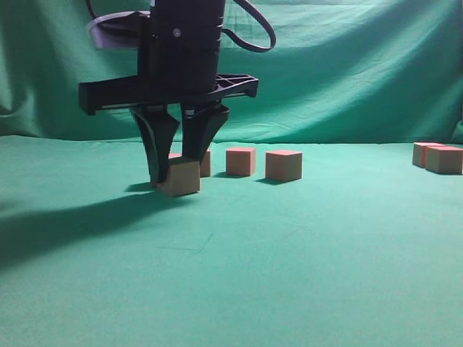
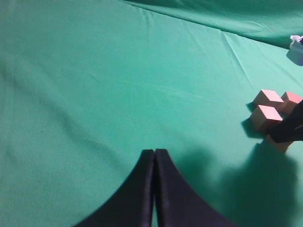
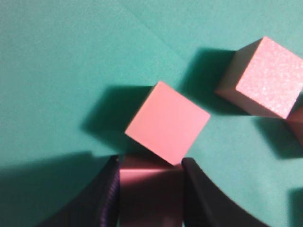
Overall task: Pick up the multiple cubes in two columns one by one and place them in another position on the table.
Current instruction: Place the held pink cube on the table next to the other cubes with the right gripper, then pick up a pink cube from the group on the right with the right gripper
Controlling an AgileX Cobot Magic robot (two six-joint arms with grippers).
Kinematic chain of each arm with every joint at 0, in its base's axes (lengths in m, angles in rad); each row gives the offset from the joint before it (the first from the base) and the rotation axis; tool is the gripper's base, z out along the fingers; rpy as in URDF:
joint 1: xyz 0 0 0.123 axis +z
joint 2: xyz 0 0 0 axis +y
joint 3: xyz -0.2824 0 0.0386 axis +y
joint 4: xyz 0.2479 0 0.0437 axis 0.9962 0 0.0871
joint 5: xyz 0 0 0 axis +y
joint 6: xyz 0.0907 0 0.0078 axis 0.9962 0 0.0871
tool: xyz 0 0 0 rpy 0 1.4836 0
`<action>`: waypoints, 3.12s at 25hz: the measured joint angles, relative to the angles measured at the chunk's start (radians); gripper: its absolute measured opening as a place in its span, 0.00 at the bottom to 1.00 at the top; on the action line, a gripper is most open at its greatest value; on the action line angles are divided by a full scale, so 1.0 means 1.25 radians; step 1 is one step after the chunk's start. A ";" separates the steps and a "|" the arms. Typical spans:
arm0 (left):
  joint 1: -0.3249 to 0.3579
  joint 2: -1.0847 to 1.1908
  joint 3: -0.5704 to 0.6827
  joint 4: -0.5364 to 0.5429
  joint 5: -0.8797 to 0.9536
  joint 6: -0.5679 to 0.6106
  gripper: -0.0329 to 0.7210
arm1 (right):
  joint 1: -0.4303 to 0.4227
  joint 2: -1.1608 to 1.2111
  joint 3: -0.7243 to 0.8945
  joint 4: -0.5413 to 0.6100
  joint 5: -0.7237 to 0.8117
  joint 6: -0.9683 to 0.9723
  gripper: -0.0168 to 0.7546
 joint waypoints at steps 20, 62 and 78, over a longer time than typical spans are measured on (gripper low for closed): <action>0.000 0.000 0.000 0.000 0.000 0.000 0.04 | 0.000 0.000 -0.004 -0.008 0.019 -0.005 0.37; 0.000 0.000 0.000 0.000 0.000 0.000 0.04 | -0.129 -0.278 -0.237 0.041 0.354 -0.165 0.79; 0.000 0.000 0.000 0.000 0.000 0.000 0.04 | -0.664 -0.409 0.213 0.075 0.312 -0.117 0.72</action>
